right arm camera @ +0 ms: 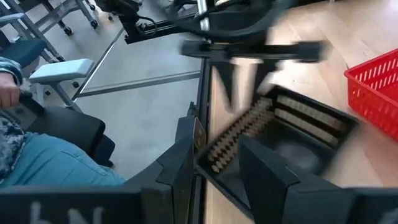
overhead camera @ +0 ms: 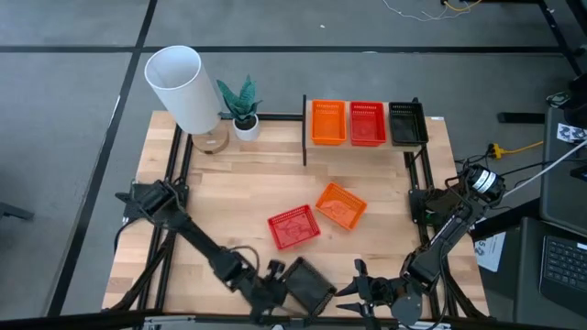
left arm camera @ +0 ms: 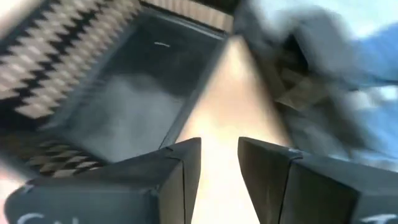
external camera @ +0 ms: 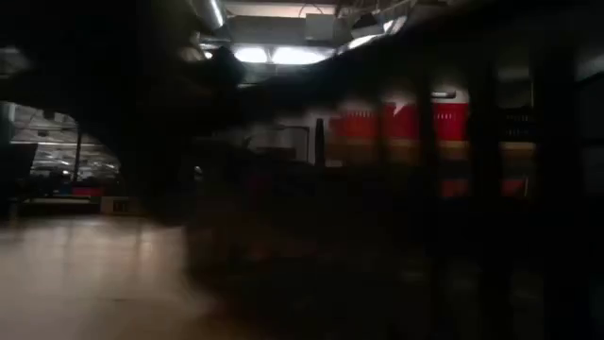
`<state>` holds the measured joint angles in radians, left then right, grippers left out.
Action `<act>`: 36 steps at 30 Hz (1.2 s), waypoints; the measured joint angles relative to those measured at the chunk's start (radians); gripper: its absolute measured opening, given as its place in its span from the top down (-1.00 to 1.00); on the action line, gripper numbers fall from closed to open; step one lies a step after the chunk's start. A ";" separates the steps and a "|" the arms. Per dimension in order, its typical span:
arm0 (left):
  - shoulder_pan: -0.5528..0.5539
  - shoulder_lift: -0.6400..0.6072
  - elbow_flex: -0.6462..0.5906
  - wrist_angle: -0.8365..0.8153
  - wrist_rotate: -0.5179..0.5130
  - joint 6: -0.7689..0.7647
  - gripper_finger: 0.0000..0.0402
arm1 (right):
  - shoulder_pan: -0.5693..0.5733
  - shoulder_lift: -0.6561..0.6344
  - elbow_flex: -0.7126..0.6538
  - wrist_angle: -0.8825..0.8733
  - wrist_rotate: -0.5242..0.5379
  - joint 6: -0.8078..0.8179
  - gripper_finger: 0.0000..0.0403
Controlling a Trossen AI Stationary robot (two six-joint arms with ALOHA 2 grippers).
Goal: Stack baskets on shelf by color
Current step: Adjust the baskets, then stack the black basket on top of the black basket on the shelf
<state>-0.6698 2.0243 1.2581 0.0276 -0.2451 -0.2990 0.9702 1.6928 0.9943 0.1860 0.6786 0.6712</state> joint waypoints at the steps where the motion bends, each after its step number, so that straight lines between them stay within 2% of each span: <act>1: 0.024 0.000 0.011 -0.002 -0.025 0.043 0.50 | 0.002 0.000 0.000 0.000 0.000 0.000 0.37; 7: 0.185 -0.002 0.059 0.010 -0.081 0.202 0.50 | 0.017 0.000 0.000 0.000 -0.024 0.055 0.37; 11: 0.240 -0.036 0.061 -0.005 -0.086 0.278 0.50 | 0.038 0.000 0.000 0.000 -0.045 0.081 0.37; 14: 0.227 -0.117 0.065 -0.085 -0.069 0.287 0.50 | 0.049 0.000 0.000 -0.005 -0.045 0.082 0.37; 21: 0.144 -0.381 0.064 -0.440 -0.117 0.284 0.50 | 0.029 0.000 0.000 -0.094 -0.036 0.062 0.37; 25: 0.107 -0.507 0.064 -0.572 -0.121 0.267 0.50 | -0.005 0.000 0.000 -0.173 -0.134 0.033 0.37; 30: 0.093 -0.582 0.064 -0.652 -0.244 0.210 0.50 | -0.045 0.003 0.000 -0.266 -0.263 0.118 0.37; 36: 0.096 -0.584 0.062 -0.793 -0.336 0.202 0.50 | -0.064 0.042 0.000 -0.281 -0.285 0.054 0.37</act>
<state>-0.5739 1.4406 1.3205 -0.7658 -0.5812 -0.0967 0.9062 1.7343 0.9947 -0.0946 0.3939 0.7253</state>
